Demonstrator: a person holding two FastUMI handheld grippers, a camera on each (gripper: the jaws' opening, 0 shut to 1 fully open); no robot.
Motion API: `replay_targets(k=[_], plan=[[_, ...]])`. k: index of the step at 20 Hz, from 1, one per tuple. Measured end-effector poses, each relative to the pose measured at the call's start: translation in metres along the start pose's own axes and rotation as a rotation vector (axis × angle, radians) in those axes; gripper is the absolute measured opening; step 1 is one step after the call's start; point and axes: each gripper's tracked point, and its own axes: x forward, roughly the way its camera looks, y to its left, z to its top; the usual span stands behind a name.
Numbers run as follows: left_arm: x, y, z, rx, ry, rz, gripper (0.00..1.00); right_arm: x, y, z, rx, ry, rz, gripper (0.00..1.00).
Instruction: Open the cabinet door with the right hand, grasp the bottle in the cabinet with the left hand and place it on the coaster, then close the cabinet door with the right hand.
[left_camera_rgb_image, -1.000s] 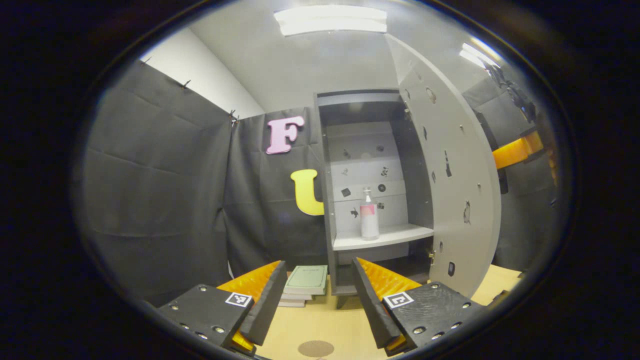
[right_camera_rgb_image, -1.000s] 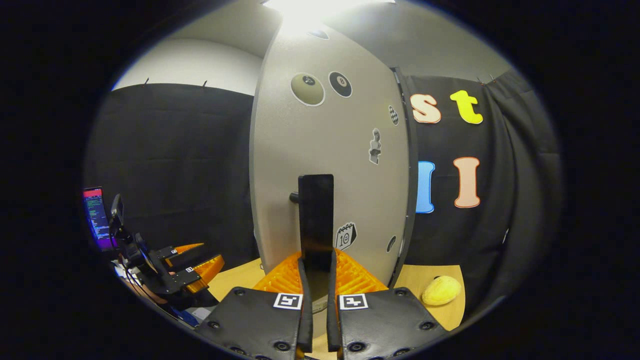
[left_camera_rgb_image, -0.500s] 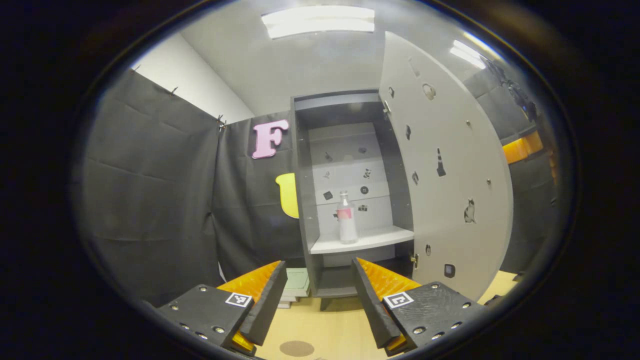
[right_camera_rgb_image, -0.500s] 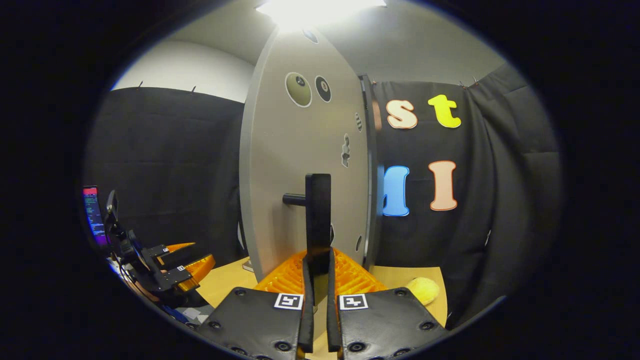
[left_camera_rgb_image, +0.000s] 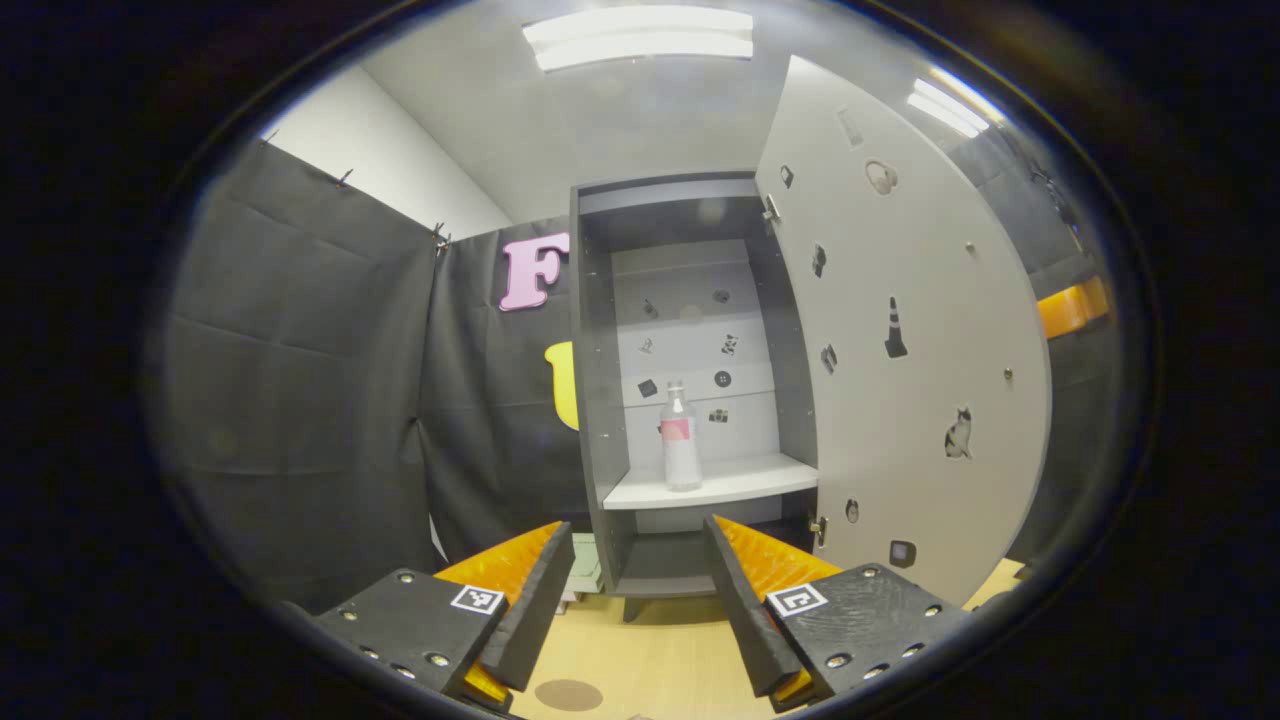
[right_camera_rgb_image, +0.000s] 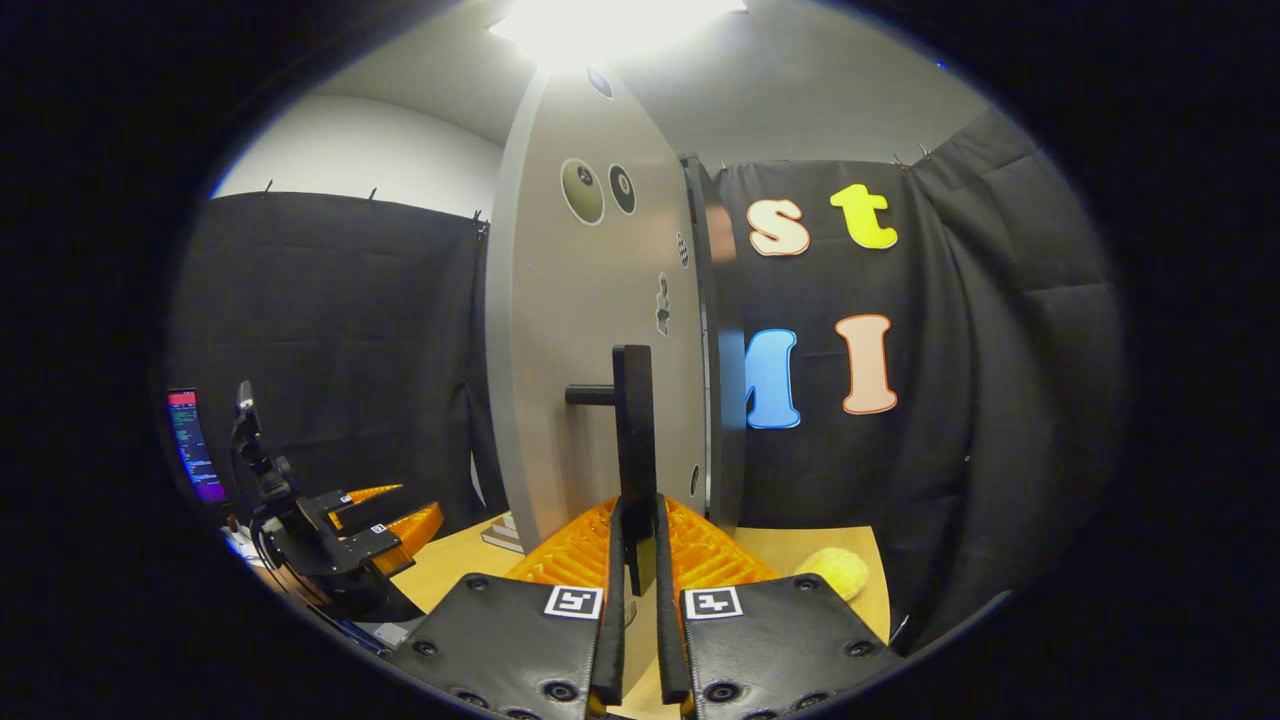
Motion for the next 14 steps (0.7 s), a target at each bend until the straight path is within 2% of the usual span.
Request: replay_targets(k=[1,4,5,6,9,10,12,14], plan=[[0.005,-0.001,0.005,0.000,-0.005,-0.009,0.77,-0.006,-0.003,0.001,0.000,-0.007,-0.009,0.16],[0.030,-0.009,0.020,-0.014,-0.014,-0.040,0.80,-0.029,-0.033,0.005,-0.040,-0.032,-0.121,0.19],[0.040,-0.014,0.026,-0.022,-0.010,-0.063,0.80,-0.037,-0.043,0.003,-0.052,-0.033,-0.156,0.24],[0.053,-0.018,0.029,-0.029,-0.006,-0.081,0.82,-0.038,-0.049,0.001,-0.063,-0.031,-0.179,0.44],[0.091,-0.023,0.037,-0.062,-0.002,-0.117,0.77,-0.043,-0.074,-0.012,-0.095,-0.011,-0.281,0.99],[0.106,-0.024,0.039,-0.074,-0.001,-0.128,0.77,-0.044,-0.082,-0.016,-0.105,-0.004,-0.319,0.94],[0.136,-0.027,0.039,-0.090,0.014,-0.147,0.80,-0.046,-0.097,-0.026,-0.107,0.014,-0.385,0.98],[0.165,-0.028,0.037,-0.097,0.026,-0.158,0.77,-0.041,-0.108,-0.035,-0.105,0.037,-0.423,0.98]])
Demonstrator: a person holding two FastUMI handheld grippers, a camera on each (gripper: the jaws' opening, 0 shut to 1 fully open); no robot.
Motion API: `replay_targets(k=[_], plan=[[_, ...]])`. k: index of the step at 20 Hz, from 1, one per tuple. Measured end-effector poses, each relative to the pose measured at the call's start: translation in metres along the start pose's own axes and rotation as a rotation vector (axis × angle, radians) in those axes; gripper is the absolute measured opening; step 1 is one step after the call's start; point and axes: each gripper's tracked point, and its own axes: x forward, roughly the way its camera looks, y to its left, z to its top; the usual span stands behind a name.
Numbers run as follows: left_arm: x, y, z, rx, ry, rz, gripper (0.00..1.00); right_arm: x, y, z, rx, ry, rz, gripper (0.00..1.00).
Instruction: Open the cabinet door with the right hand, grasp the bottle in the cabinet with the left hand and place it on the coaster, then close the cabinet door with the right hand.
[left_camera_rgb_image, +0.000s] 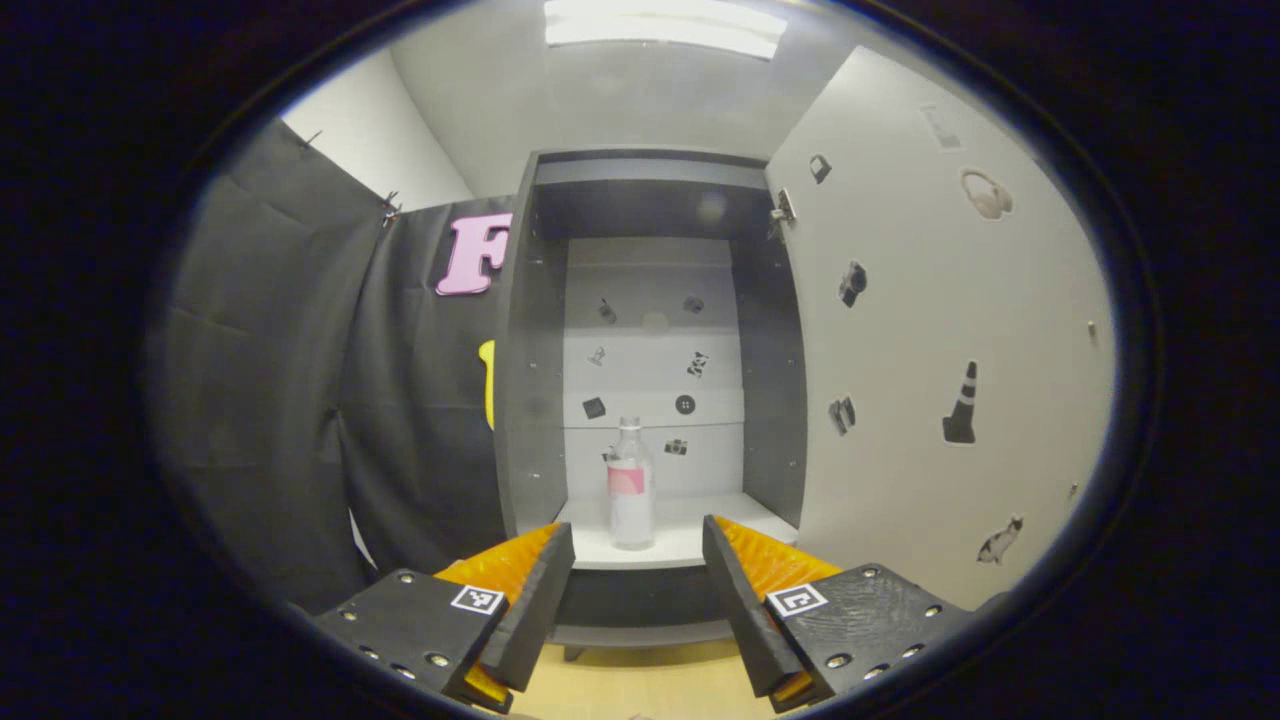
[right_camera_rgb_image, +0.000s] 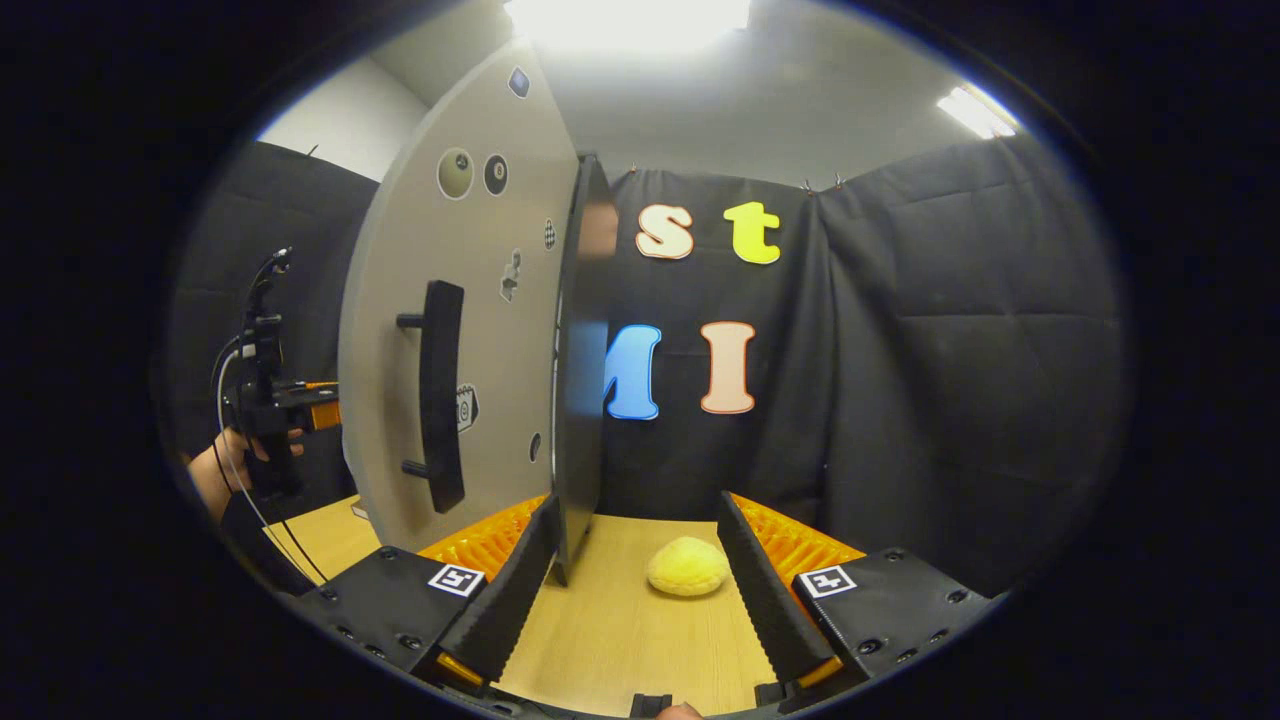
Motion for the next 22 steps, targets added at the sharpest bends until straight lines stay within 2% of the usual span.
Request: replay_targets(k=[5,8,9,20,22], plan=[[0.062,0.002,-0.007,-0.006,0.010,-0.043,0.80,0.022,-0.016,-0.023,0.024,0.061,-0.089,0.97],[0.103,0.000,-0.013,-0.005,0.016,-0.069,0.77,0.036,-0.023,-0.032,0.033,0.087,-0.142,0.97],[0.115,0.000,-0.016,-0.005,0.018,-0.076,0.80,0.040,-0.024,-0.033,0.037,0.095,-0.155,0.97],[0.220,0.014,-0.050,0.034,0.026,-0.075,0.77,0.071,-0.033,-0.049,0.023,0.154,-0.263,0.98],[0.233,0.016,-0.058,0.047,0.039,-0.072,0.82,0.074,-0.033,-0.053,0.032,0.167,-0.273,0.98]])
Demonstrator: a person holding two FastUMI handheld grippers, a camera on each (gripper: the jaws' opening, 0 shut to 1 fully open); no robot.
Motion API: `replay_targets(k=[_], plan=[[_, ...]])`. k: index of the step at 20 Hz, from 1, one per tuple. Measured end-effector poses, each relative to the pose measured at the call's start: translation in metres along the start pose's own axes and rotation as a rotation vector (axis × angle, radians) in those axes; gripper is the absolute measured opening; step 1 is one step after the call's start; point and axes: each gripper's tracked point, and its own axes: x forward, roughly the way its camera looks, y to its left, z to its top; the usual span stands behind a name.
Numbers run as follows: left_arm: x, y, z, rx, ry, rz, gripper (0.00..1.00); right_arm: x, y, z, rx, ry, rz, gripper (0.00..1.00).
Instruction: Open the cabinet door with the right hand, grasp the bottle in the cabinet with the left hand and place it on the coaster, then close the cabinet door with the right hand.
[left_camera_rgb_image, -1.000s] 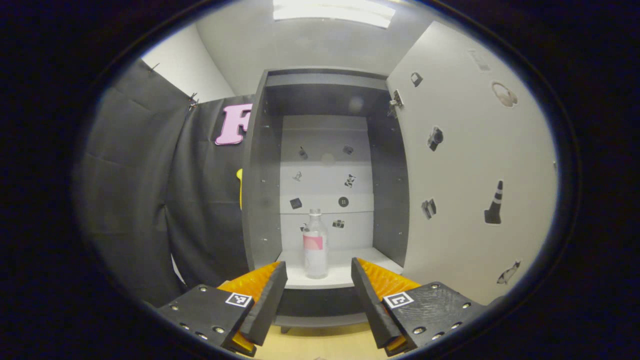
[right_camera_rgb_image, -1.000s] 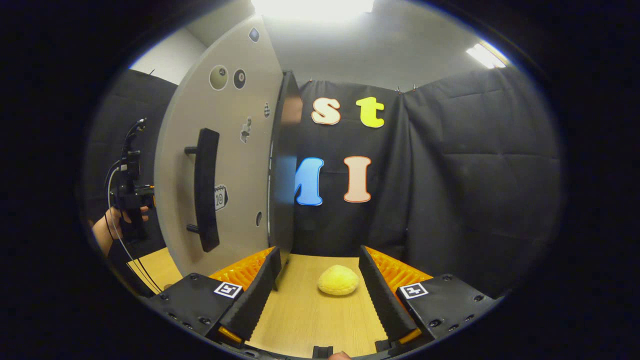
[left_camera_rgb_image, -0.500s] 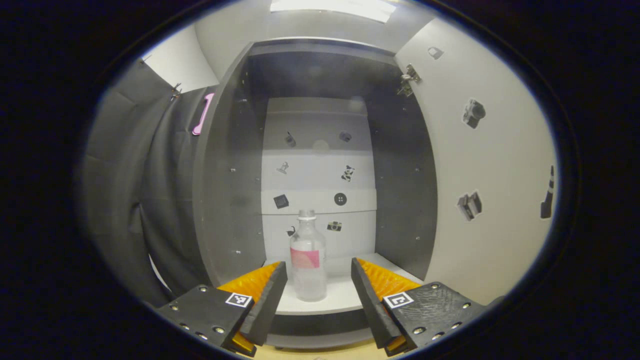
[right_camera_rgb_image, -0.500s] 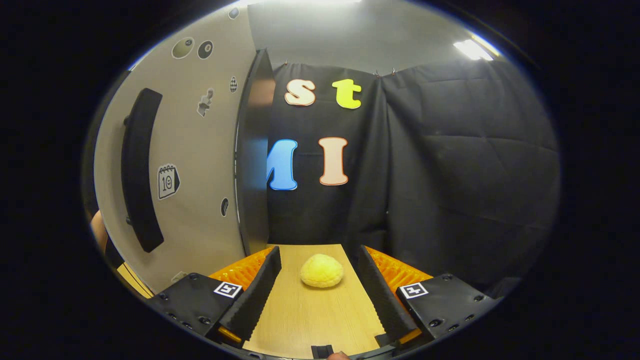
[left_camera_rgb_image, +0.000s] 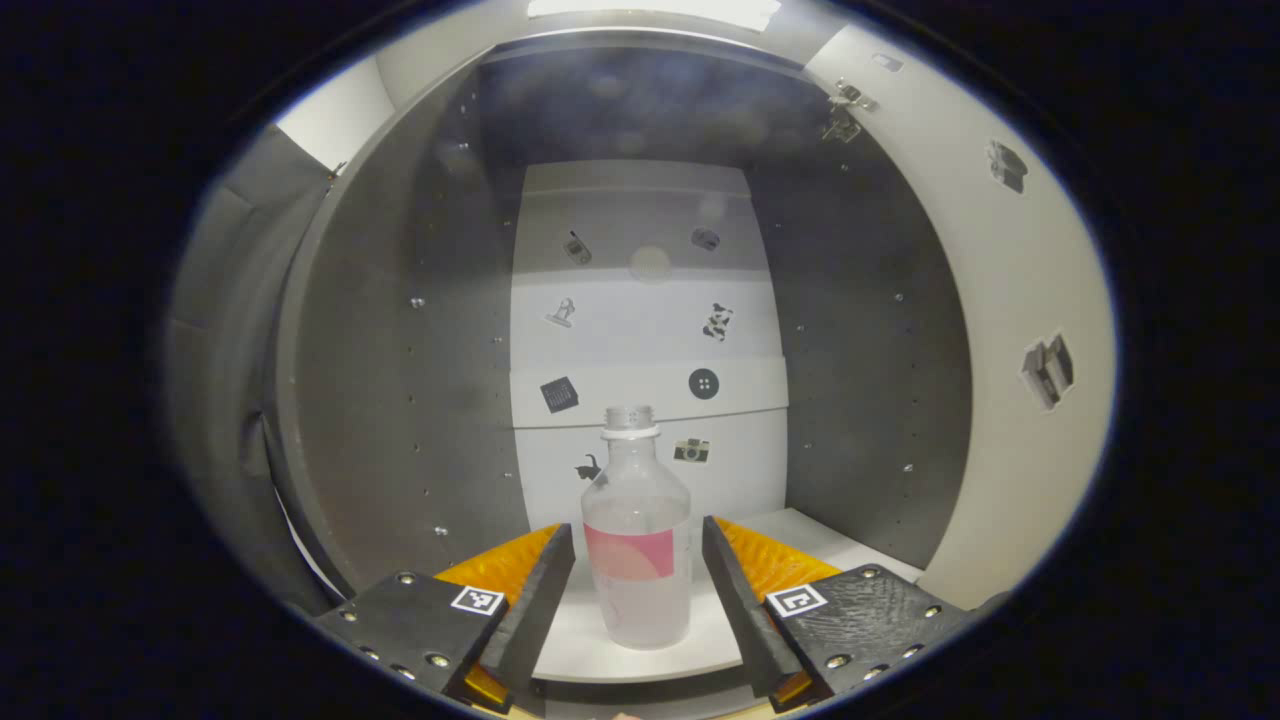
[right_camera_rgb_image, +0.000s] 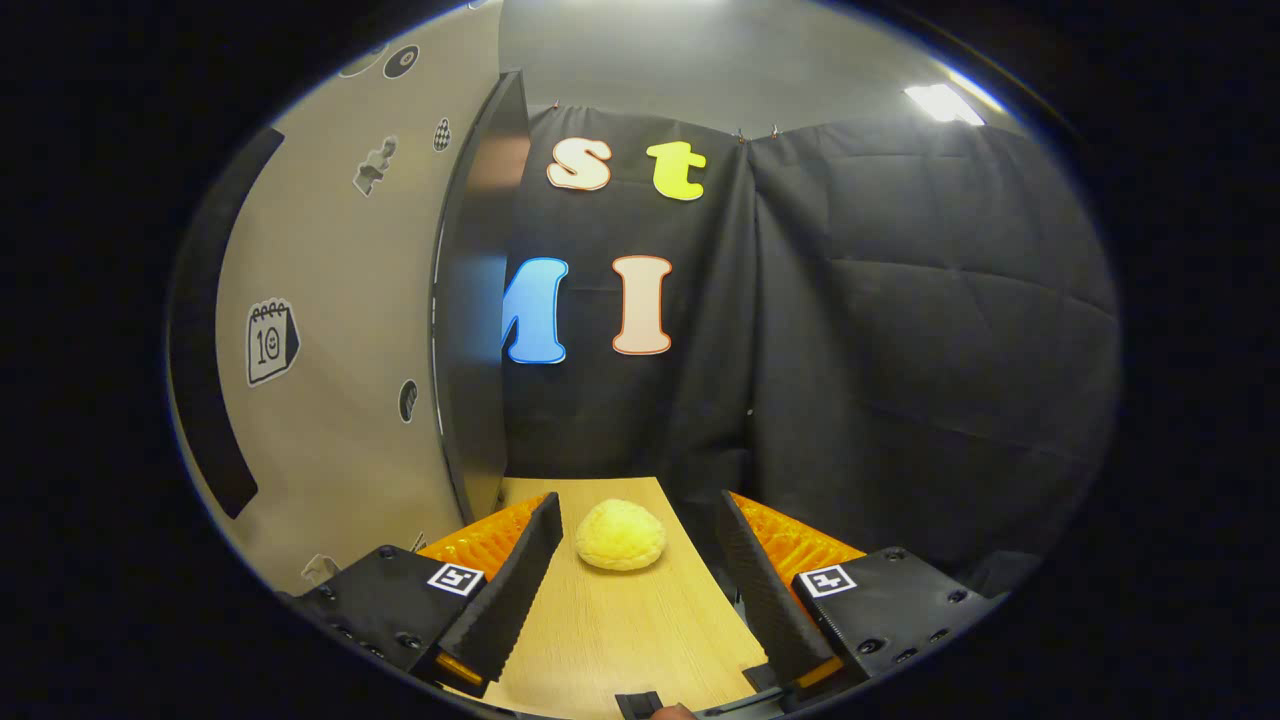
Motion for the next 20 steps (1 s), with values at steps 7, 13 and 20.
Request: replay_targets(k=[7,13,20], plan=[[0.026,-0.001,-0.024,0.007,0.049,-0.004,0.80,0.003,0.004,-0.010,-0.029,0.036,-0.006,0.98],[-0.001,0.004,-0.017,-0.026,0.058,-0.004,0.74,0.000,0.004,-0.013,-0.054,0.034,0.014,0.98],[-0.064,0.029,-0.003,-0.049,0.030,0.057,0.71,-0.006,0.008,-0.014,-0.045,0.025,0.091,0.99]])
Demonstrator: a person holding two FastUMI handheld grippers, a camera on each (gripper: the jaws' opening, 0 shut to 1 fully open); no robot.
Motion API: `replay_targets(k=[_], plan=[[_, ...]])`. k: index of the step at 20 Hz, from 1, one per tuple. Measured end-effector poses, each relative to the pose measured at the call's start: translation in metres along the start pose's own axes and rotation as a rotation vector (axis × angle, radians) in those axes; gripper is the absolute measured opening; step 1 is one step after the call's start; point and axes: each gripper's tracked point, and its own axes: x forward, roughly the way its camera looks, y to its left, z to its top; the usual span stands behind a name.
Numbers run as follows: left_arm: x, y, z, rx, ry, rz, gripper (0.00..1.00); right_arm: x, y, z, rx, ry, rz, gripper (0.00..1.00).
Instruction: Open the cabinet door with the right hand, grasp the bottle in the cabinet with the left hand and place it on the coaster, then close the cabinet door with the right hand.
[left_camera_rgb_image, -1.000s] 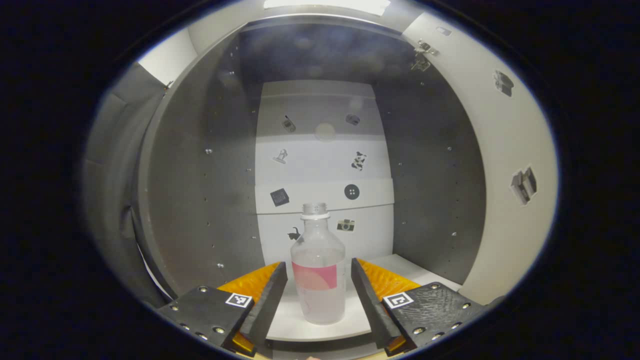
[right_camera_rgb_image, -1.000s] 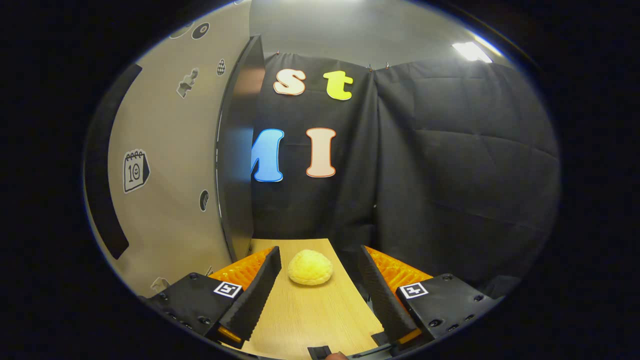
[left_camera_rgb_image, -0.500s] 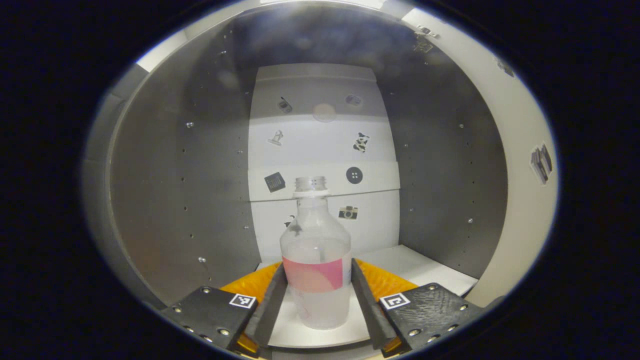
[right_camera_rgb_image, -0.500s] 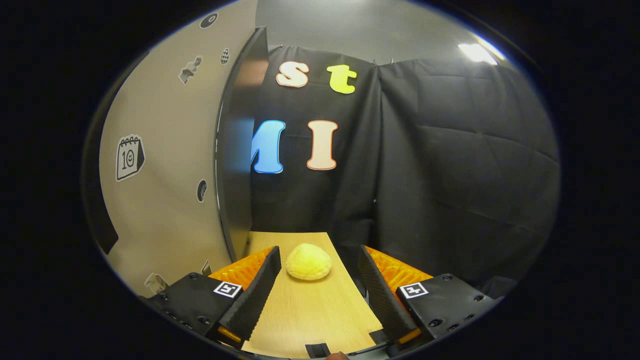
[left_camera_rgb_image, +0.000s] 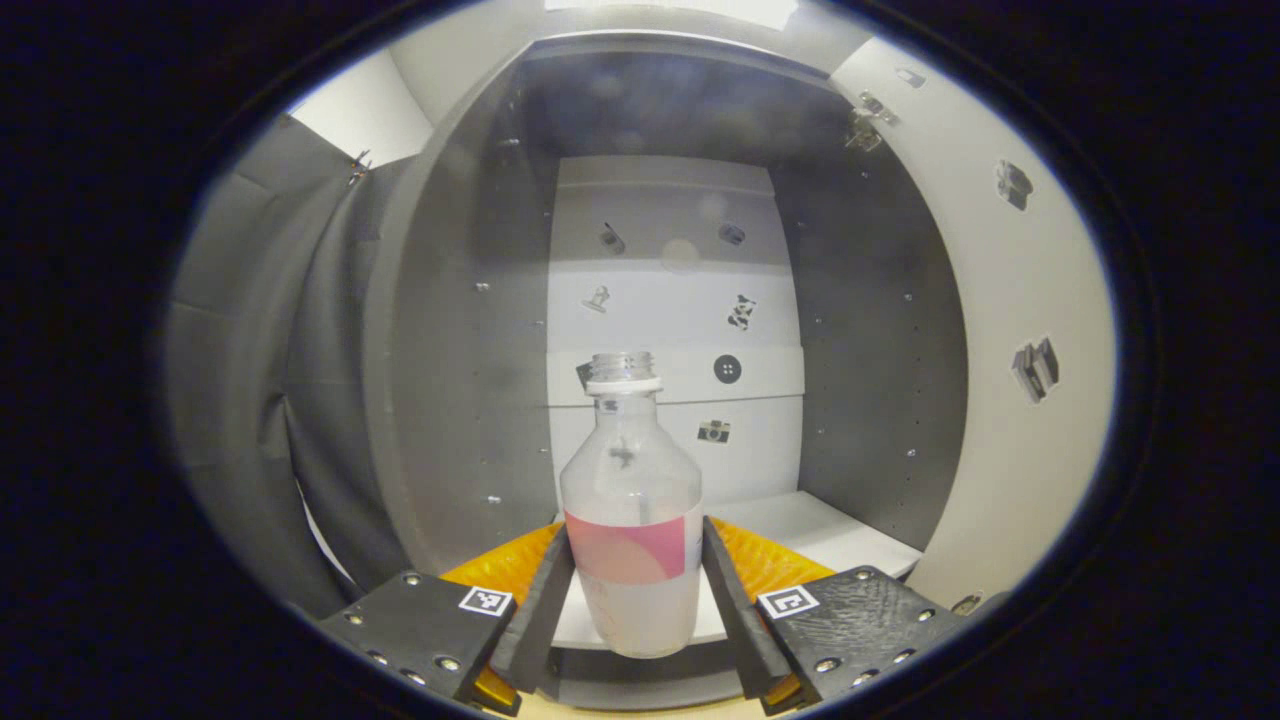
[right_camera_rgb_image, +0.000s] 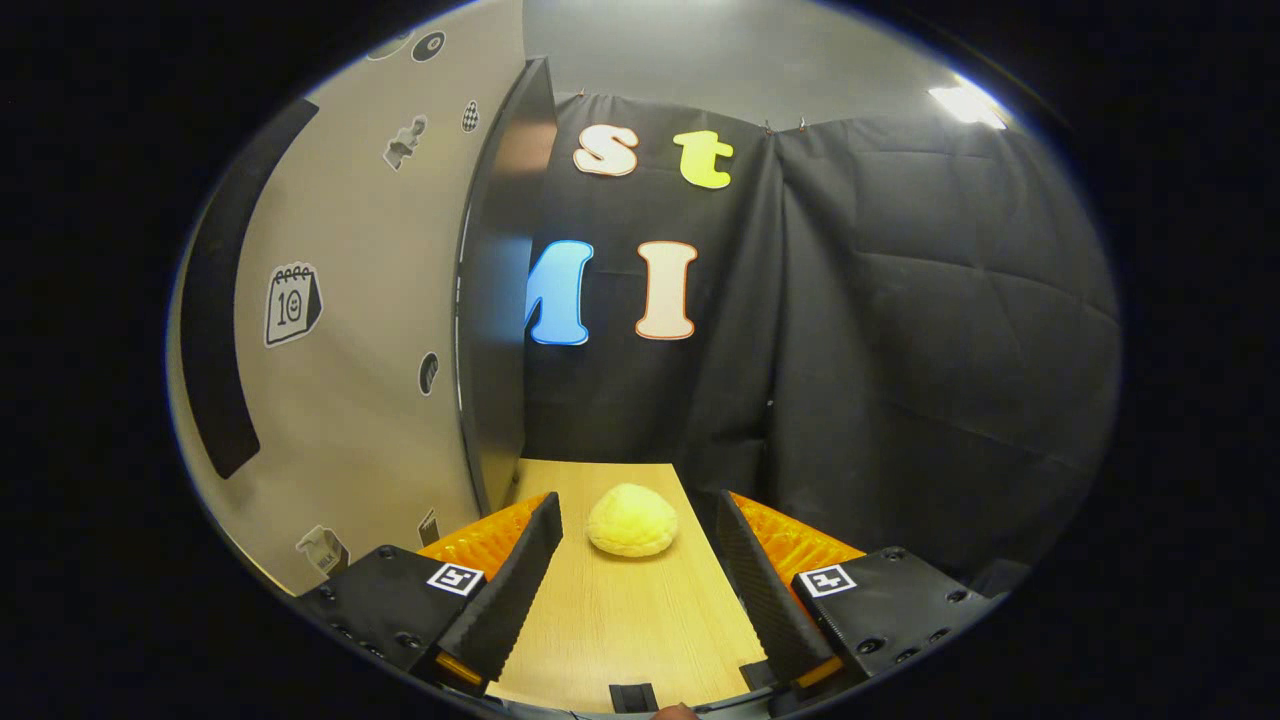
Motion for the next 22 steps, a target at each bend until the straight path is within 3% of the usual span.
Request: replay_targets(k=[11,22], plan=[[-0.121,0.055,-0.007,-0.001,-0.046,0.153,0.71,-0.008,0.019,-0.001,-0.002,-0.025,0.134,0.99],[-0.236,0.091,-0.064,-0.050,-0.014,0.279,0.71,-0.019,0.011,-0.003,0.069,-0.063,0.159,0.98]])
